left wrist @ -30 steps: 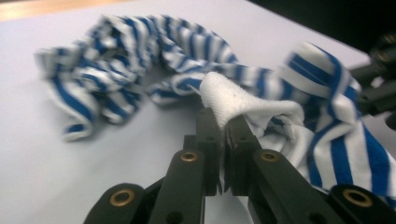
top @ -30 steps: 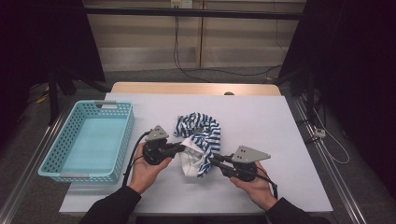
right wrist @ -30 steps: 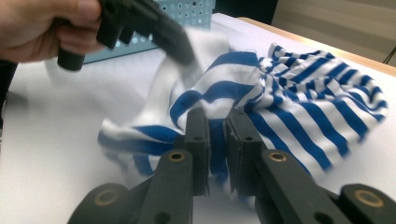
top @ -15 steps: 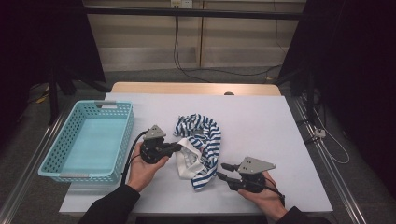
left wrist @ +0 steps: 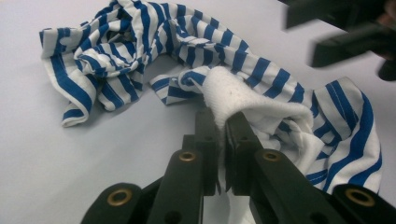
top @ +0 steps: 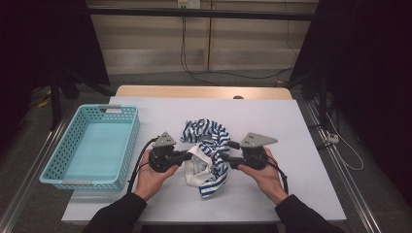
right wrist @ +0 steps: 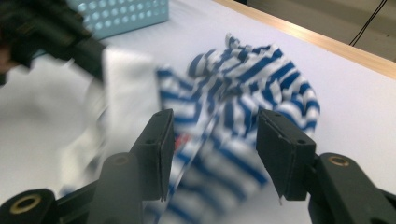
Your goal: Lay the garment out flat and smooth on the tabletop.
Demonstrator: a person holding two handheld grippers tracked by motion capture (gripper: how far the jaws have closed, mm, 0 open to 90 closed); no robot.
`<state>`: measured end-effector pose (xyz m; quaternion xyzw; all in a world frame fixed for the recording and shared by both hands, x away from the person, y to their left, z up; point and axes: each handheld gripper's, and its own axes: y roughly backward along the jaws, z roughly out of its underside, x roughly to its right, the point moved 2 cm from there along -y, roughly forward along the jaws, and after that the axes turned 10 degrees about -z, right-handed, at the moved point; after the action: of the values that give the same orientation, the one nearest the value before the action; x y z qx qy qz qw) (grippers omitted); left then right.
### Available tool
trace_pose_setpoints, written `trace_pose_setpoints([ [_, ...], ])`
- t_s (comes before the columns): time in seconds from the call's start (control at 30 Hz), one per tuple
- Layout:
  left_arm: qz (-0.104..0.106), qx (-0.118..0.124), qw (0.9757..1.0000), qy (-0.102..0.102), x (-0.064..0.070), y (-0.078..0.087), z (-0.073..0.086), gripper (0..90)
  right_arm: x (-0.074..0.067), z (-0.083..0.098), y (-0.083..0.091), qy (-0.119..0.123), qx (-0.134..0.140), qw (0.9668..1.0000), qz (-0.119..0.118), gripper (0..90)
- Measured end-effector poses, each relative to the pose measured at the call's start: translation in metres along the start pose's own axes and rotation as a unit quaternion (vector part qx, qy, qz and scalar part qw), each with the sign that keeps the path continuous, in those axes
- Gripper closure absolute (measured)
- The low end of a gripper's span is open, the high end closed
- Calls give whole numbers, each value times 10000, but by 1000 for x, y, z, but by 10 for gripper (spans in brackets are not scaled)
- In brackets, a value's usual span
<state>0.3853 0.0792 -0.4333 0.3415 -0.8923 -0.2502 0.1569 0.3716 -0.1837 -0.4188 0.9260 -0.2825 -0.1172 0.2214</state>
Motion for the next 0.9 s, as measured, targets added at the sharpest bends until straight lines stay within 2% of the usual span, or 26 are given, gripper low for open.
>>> trace_pose_setpoints([
  [0.03,0,0,10000,0,0,0,0,807,0,0,0,0,0,10000,0,471],
  [0.07,-9,-35,10000,23,1,-1,1,761,9,-7,-14,1,-100,9999,109,478],
  [0.1,-9,-35,10000,23,1,-1,1,730,13,-10,-21,3,-151,9998,128,485],
  [0.13,-28,-86,9999,-132,2,-1,2,721,17,-12,-28,-28,-187,9997,148,487],
  [0.17,-28,-86,9999,-132,2,-1,2,698,17,-12,-28,-28,-187,9997,148,487],
  [0.2,-23,-53,9999,-160,5,-2,2,663,24,-17,-39,88,-301,9991,275,495],
  [0.27,-10,-40,9999,-145,5,-1,1,600,31,-23,-49,73,-326,9990,285,486],
  [0.3,25,-34,9999,-142,6,0,1,600,31,-23,-49,73,-326,9990,285,486],
  [0.37,74,133,9998,-163,11,3,-2,512,43,-32,-61,187,-332,9986,376,435],
  [0.4,74,133,9998,-163,11,3,-2,452,43,-32,-61,187,-332,9986,376,435],
  [0.43,76,157,9997,-156,12,5,-3,387,52,-37,-67,118,-295,9990,313,413],
  [0.5,92,150,9998,-89,14,4,-3,252,55,-37,-71,70,-267,9991,315,383],
  [0.53,28,61,9999,-137,19,2,-2,219,61,-36,-78,-4,-386,9989,270,337],
  [0.57,28,61,9999,-137,19,2,-2,199,61,-36,-78,-4,-386,9989,270,337],
  [0.6,-48,-85,9992,-392,24,-4,1,175,65,-33,-84,11,-520,9980,353,331],
  [0.63,-48,-85,9992,-392,24,-4,1,159,65,-33,-84,11,-520,9980,353,331],
  [0.7,-84,-292,9978,-587,27,-11,5,146,68,-29,-89,-50,-590,9977,316,339],
  [0.77,-29,-343,9983,-475,26,-16,7,131,68,-26,-93,-9,-738,9968,317,386],
  [0.8,33,-413,9982,-435,26,-19,8,130,67,-24,-95,49,-827,9960,321,497],
  [0.83,28,-580,9968,-543,29,-23,12,129,67,-23,-95,23,-864,9957,341,563],
  [0.87,28,-580,9968,-543,29,-23,12,123,67,-23,-95,23,-864,9957,341,563],
  [0.9,93,-663,9959,-606,31,-25,13,123,70,-22,-94,25,-910,9951,374,604],
])
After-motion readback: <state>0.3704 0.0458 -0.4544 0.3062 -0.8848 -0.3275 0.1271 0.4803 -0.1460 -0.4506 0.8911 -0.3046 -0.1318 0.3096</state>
